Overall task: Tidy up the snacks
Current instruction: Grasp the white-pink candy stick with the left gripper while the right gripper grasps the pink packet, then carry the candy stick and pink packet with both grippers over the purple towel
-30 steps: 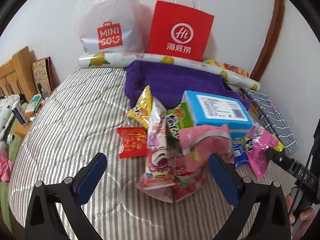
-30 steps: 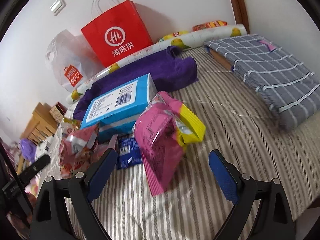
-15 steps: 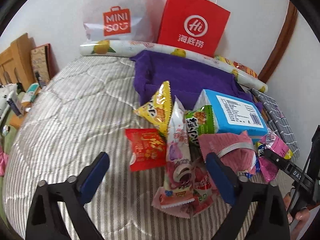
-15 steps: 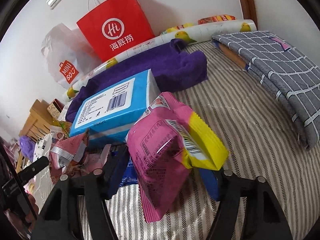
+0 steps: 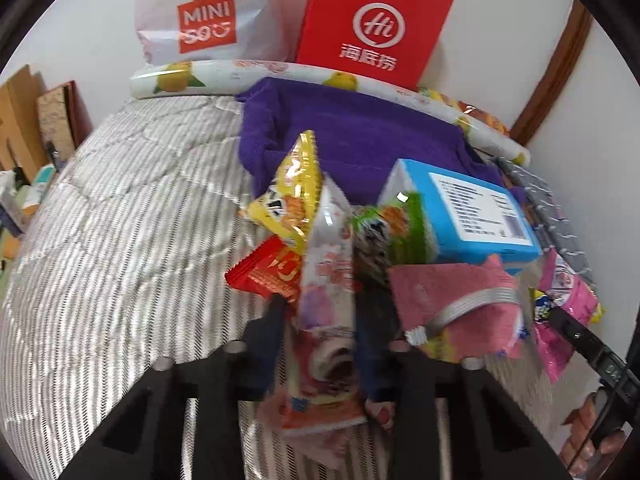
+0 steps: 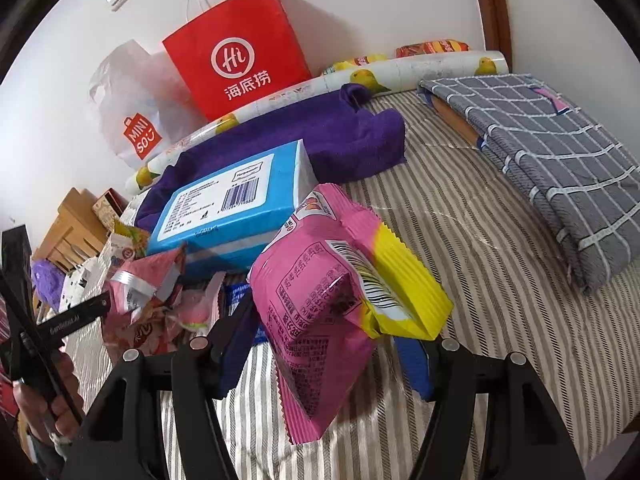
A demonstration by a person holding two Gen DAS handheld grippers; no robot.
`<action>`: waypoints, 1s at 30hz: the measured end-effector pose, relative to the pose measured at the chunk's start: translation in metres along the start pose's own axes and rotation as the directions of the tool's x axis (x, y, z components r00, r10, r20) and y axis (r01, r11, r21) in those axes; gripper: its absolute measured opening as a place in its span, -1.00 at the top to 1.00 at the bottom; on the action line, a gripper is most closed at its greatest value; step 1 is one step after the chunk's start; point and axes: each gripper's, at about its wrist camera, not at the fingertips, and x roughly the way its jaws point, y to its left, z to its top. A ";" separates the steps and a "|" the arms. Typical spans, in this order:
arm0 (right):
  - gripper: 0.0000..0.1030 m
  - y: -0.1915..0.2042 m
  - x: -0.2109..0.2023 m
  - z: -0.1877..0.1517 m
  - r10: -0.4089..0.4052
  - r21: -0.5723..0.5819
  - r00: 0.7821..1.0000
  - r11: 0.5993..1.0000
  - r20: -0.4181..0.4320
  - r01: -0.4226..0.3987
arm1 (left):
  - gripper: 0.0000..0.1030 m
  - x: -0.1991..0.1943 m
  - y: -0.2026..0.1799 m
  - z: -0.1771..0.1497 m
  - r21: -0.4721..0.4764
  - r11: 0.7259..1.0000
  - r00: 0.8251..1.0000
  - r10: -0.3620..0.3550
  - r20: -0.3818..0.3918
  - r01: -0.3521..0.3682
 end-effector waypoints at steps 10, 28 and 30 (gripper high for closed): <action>-0.24 0.013 -0.030 -0.003 -0.019 -0.016 0.999 1.000 0.038 0.020 | 0.59 -0.036 0.012 -0.010 -0.003 1.000 0.999 -0.014 0.029 0.014; -0.24 0.064 -0.079 -0.005 0.023 -0.083 0.997 0.996 0.075 -0.017 | 0.59 -0.099 -0.034 -0.023 0.085 0.994 0.994 -0.078 0.077 0.071; -0.24 0.067 -0.082 -0.003 0.026 -0.090 0.997 0.996 0.068 -0.019 | 0.59 -0.101 -0.043 -0.019 0.098 0.992 0.994 -0.088 0.068 0.081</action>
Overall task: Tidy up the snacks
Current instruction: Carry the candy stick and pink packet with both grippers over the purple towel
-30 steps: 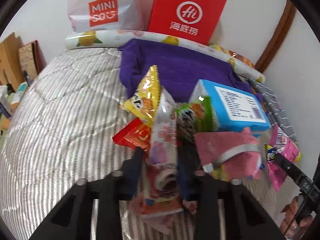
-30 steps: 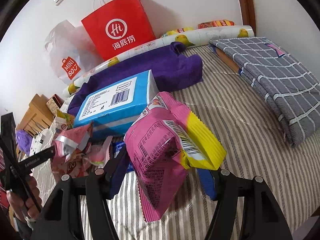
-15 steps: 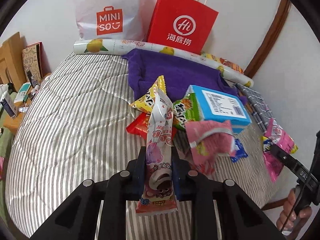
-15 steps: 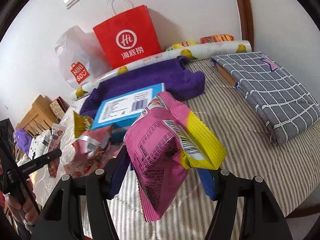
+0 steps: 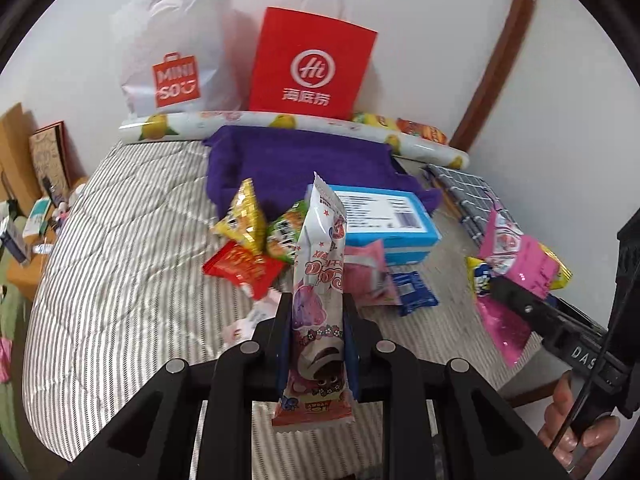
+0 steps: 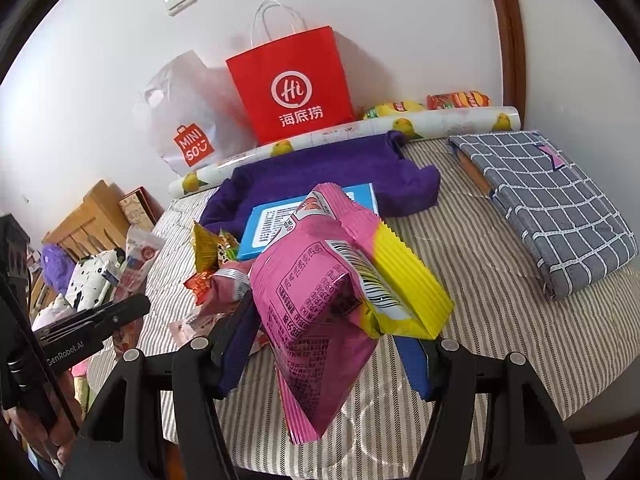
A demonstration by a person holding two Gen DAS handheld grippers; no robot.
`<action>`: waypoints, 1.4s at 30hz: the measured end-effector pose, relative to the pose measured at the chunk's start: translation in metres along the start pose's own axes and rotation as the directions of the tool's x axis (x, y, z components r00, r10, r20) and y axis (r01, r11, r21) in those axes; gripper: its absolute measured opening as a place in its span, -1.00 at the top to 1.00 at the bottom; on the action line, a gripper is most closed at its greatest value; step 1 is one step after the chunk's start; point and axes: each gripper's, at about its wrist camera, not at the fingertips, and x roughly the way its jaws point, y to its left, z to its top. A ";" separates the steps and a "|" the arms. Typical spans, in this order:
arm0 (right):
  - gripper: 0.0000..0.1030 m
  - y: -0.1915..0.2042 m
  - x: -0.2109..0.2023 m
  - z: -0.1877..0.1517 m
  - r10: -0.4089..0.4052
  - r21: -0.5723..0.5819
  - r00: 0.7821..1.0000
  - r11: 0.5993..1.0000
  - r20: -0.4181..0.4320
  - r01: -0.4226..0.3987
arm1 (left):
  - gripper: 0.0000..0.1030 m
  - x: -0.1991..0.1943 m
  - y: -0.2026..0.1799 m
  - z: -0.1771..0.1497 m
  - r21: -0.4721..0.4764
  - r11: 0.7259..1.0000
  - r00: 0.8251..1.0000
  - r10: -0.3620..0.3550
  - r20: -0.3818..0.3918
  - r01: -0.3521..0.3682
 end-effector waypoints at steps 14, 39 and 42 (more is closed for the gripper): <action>-0.24 0.007 -0.010 0.043 -0.024 -0.033 0.999 0.999 0.046 0.026 | 0.59 0.008 -0.032 0.049 0.080 0.996 0.999 -0.028 0.021 0.027; -0.24 0.016 0.080 0.149 -0.077 -0.098 0.994 0.992 0.074 0.084 | 0.59 0.069 -0.009 0.154 0.063 0.998 0.999 -0.003 0.042 0.001; -0.24 0.016 0.089 0.160 -0.072 -0.095 0.995 0.992 0.074 0.079 | 0.59 0.078 -0.006 0.164 0.065 0.998 0.999 0.005 0.037 -0.007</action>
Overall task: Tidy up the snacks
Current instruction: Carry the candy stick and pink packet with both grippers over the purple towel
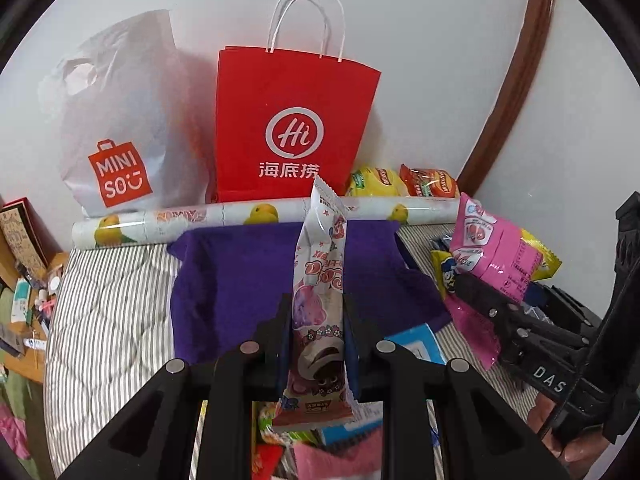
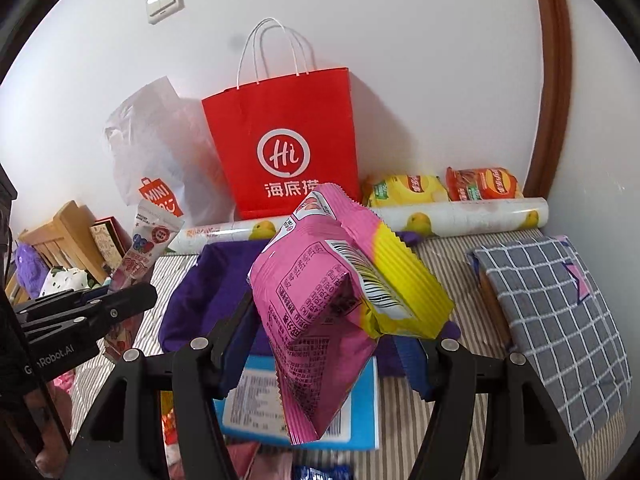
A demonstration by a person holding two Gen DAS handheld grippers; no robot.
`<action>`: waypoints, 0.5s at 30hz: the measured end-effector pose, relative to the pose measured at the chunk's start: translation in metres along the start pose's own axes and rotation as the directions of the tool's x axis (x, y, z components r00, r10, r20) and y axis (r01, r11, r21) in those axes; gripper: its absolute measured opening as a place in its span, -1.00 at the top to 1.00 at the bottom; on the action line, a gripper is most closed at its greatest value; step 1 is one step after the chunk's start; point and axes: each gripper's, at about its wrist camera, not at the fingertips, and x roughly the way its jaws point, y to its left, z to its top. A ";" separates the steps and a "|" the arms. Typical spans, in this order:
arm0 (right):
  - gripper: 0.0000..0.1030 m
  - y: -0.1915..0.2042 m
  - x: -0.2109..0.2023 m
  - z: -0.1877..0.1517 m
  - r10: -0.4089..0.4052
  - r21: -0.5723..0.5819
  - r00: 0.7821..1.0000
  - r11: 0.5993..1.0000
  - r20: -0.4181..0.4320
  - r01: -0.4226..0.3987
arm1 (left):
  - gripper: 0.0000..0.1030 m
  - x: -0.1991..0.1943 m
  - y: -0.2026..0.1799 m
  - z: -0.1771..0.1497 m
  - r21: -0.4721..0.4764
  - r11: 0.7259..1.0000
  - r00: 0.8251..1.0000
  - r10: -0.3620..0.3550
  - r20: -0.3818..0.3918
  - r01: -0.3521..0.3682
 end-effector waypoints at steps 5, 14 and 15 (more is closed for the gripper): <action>-0.24 0.000 0.016 0.016 -0.015 -0.009 1.000 1.000 0.009 0.015 | 0.59 0.017 0.010 0.015 -0.003 1.000 1.000 0.004 -0.006 -0.004; -0.24 -0.012 0.047 0.042 -0.008 0.015 1.000 1.000 0.027 0.008 | 0.59 0.047 0.027 0.033 -0.007 0.999 0.999 0.036 -0.033 -0.036; -0.24 -0.013 0.053 0.044 -0.011 0.014 1.000 1.000 0.022 0.011 | 0.59 0.051 0.029 0.034 -0.009 0.999 0.999 0.040 -0.035 -0.041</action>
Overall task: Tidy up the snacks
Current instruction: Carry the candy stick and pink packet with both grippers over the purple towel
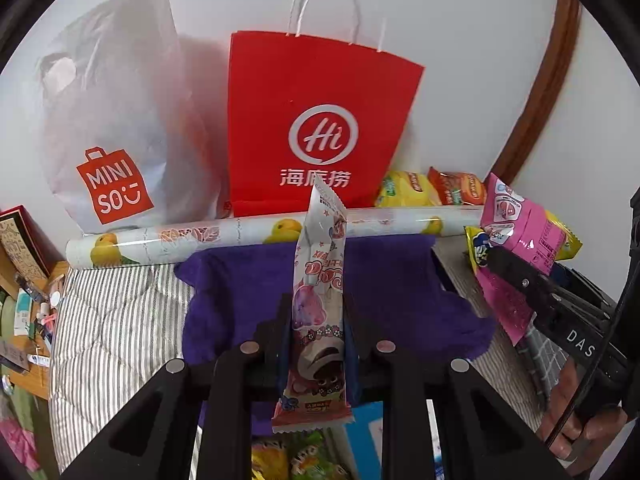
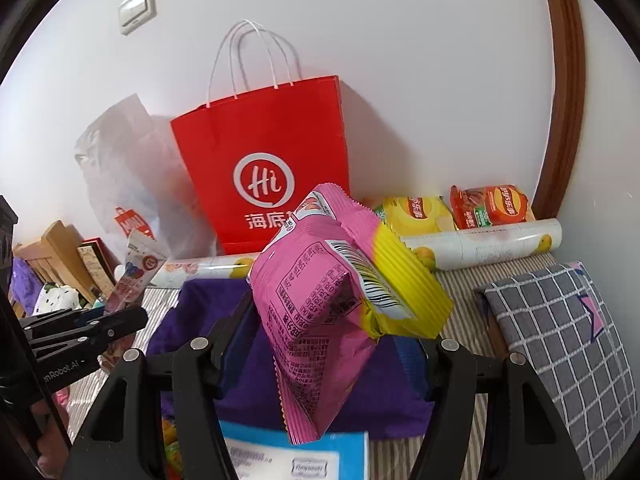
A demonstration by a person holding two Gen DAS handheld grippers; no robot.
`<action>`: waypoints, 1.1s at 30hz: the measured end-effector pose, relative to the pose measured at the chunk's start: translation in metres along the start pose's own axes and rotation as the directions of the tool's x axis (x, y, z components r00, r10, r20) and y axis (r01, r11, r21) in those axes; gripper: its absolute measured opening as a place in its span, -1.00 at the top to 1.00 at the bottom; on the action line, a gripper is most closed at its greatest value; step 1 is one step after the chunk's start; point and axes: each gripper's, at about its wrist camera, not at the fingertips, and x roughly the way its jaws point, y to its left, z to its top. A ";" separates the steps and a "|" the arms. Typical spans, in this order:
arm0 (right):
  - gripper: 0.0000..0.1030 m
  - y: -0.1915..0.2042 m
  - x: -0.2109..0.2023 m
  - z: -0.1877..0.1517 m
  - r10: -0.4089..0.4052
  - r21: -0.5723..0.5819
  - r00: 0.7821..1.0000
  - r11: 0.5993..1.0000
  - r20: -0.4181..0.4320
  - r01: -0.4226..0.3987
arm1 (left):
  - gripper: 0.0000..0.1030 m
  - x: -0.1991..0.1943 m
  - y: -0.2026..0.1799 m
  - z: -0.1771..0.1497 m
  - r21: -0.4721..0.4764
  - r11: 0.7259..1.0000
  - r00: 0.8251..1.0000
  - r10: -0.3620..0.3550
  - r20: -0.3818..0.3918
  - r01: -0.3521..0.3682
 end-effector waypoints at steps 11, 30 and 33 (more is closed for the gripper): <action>-0.24 -0.013 0.055 0.001 -0.010 -0.011 0.999 1.000 -0.049 0.010 | 0.59 0.048 0.018 0.008 0.011 0.999 0.997 0.037 -0.063 -0.036; -0.24 -0.030 0.106 -0.027 -0.040 -0.015 0.980 0.999 -0.195 0.038 | 0.59 0.101 0.040 -0.004 -0.015 0.998 0.984 0.051 -0.173 -0.054; -0.24 -0.029 0.108 -0.028 -0.034 -0.017 0.979 0.999 -0.201 0.031 | 0.59 0.104 0.040 -0.006 -0.014 0.998 0.982 0.057 -0.182 -0.061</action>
